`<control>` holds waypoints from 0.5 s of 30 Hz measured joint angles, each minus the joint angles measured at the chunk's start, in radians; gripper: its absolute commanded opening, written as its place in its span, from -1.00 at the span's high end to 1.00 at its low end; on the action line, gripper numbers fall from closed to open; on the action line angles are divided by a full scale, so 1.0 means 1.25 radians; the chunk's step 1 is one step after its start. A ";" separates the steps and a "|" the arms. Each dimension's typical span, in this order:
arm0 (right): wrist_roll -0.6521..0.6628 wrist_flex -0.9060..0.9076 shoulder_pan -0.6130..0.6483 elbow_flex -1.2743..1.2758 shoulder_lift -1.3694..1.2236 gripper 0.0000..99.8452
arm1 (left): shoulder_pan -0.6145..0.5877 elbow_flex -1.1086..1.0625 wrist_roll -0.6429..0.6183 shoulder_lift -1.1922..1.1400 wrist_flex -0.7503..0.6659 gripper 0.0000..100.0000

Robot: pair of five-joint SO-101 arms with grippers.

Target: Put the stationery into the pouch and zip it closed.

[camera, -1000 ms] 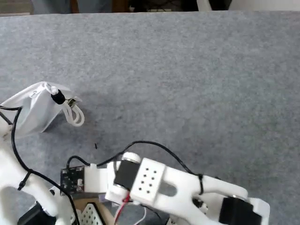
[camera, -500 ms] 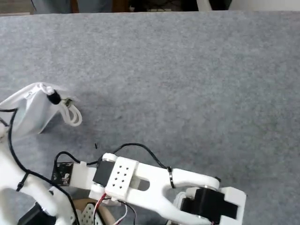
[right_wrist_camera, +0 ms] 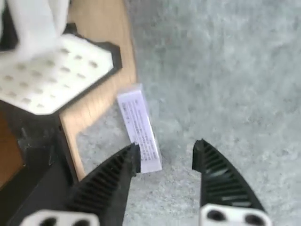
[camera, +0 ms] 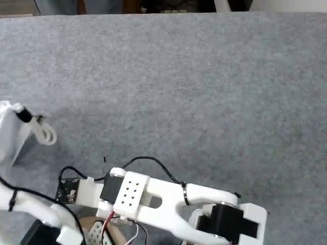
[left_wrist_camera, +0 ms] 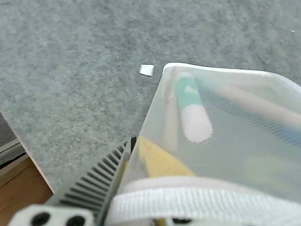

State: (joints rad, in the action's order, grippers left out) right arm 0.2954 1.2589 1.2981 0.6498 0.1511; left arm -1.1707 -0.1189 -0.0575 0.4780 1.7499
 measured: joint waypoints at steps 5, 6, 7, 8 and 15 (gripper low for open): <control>0.000 0.000 0.000 0.010 -0.009 0.62 | -0.033 0.009 0.006 -0.006 0.001 0.94; 0.000 0.000 0.000 0.010 -0.009 0.62 | -0.033 0.009 0.006 -0.007 0.001 0.94; 0.000 0.000 0.000 0.010 -0.009 0.62 | -0.034 0.010 0.006 -0.009 0.001 0.94; 0.000 0.000 0.000 0.010 -0.009 0.62 | -0.034 0.011 0.006 -0.009 0.001 0.94; -0.038 0.007 0.025 0.059 -0.065 0.62 | -0.103 0.016 0.020 -0.011 0.001 0.94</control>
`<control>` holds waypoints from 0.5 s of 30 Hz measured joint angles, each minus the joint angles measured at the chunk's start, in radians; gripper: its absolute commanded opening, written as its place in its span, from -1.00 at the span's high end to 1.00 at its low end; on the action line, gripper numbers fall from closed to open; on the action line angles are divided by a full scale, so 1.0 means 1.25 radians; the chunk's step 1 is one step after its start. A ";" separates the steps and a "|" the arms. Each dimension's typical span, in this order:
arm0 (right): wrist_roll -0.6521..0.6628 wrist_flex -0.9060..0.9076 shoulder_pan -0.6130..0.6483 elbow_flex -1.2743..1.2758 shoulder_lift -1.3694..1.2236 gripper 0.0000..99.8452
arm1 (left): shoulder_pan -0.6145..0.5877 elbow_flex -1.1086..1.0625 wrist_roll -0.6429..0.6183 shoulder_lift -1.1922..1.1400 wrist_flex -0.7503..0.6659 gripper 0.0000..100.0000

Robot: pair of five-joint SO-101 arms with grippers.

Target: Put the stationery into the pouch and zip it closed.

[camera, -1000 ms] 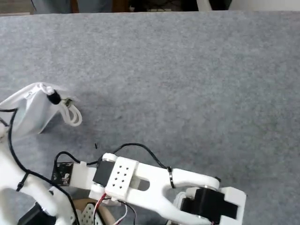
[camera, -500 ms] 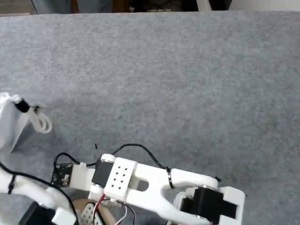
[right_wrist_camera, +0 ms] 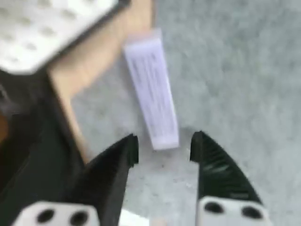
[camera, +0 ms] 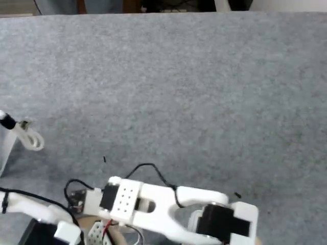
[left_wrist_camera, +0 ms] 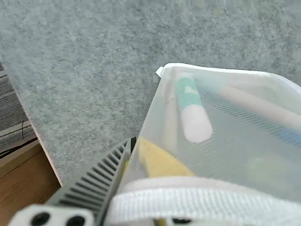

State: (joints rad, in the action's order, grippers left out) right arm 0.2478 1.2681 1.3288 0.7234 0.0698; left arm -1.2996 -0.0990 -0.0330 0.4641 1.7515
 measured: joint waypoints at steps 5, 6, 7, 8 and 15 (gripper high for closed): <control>-0.038 -0.023 -0.072 -0.010 -0.001 0.62 | -0.012 0.000 0.021 0.001 -0.001 0.94; -0.039 -0.023 -0.085 -0.017 -0.001 0.62 | -0.012 0.000 0.022 0.001 -0.001 0.94; -0.039 -0.023 -0.091 -0.023 -0.001 0.62 | -0.012 0.000 0.023 0.001 -0.001 0.94; -0.039 -0.023 -0.093 -0.028 -0.001 0.62 | -0.012 0.001 0.023 0.001 -0.001 0.94; -0.039 -0.034 -0.097 -0.031 -0.009 0.62 | -0.015 0.001 0.023 0.001 -0.001 0.94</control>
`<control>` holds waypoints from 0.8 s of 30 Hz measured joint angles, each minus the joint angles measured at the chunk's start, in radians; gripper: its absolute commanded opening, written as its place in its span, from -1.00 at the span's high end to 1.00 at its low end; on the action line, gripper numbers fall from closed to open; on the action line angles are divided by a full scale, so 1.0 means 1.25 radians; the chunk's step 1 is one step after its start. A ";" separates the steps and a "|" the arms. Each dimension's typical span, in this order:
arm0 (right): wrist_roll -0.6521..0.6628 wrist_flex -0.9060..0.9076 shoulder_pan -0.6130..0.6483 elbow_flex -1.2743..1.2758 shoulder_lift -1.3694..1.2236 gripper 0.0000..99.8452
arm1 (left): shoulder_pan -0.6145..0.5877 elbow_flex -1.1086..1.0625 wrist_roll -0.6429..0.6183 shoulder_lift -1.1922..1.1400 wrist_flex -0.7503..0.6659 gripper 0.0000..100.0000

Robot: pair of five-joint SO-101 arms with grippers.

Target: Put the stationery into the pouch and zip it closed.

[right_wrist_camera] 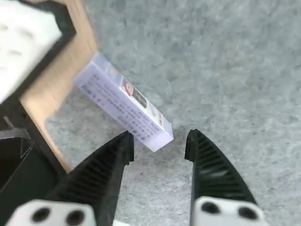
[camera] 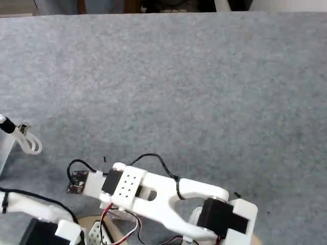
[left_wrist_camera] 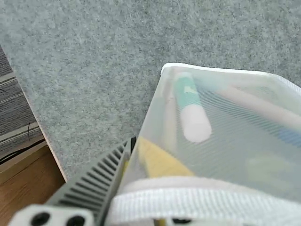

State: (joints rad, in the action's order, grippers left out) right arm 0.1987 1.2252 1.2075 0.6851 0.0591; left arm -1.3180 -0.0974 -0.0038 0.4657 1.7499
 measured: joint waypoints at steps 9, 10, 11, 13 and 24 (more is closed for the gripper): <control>0.002 -0.017 0.001 0.000 0.000 0.62 | 0.000 0.000 0.000 0.000 0.000 0.94; 0.012 -0.023 0.000 0.000 0.000 0.62 | 0.000 0.000 0.000 0.000 0.000 0.94; 0.021 -0.028 -0.001 0.000 -0.002 0.62 | 0.000 0.000 0.001 0.000 0.000 0.94; 0.037 -0.032 0.000 0.000 -0.021 0.62 | 0.000 0.000 0.001 0.000 0.000 0.94; 0.134 -0.037 -0.005 -0.050 -0.126 0.97 | 0.000 0.000 0.001 0.000 0.000 0.94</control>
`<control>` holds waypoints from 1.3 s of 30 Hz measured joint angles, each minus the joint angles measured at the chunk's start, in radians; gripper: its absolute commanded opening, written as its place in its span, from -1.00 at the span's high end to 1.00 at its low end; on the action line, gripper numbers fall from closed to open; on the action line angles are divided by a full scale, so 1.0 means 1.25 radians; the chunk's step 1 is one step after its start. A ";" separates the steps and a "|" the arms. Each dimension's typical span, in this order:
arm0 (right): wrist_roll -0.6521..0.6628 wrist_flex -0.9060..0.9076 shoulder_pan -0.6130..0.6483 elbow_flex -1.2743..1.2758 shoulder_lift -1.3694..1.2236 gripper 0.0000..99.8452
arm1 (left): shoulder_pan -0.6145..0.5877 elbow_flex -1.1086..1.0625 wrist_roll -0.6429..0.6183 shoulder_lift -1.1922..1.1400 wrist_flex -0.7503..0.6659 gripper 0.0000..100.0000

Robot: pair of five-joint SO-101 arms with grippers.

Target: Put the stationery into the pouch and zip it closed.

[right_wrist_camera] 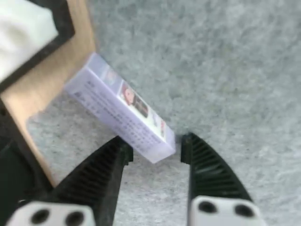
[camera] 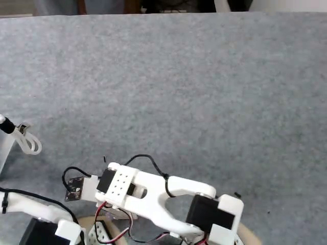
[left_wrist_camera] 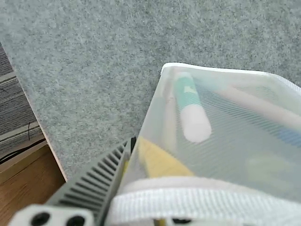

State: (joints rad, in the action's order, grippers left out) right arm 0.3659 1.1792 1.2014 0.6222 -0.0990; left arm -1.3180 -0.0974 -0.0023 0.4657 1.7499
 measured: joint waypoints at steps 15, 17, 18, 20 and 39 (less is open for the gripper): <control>-0.110 -0.034 -0.133 -0.097 -0.027 0.89 | -0.002 0.000 0.000 0.000 -0.004 0.94; -0.085 0.033 -0.155 -0.155 -0.027 0.80 | -0.002 0.000 0.000 -0.001 -0.006 0.94; -0.069 0.071 -0.156 -0.178 -0.027 0.73 | -0.002 0.000 0.000 -0.001 -0.006 0.94; -0.054 0.150 -0.157 -0.228 -0.027 0.61 | -0.002 0.000 0.000 -0.001 -0.006 0.94; -0.064 0.257 -0.104 -0.374 -0.027 0.54 | -0.071 0.000 0.011 -0.001 -0.010 0.94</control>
State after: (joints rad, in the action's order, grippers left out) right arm 0.2862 1.4998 1.0710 0.1542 -0.1327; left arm -1.4070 -0.0974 0.0115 0.4641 1.7377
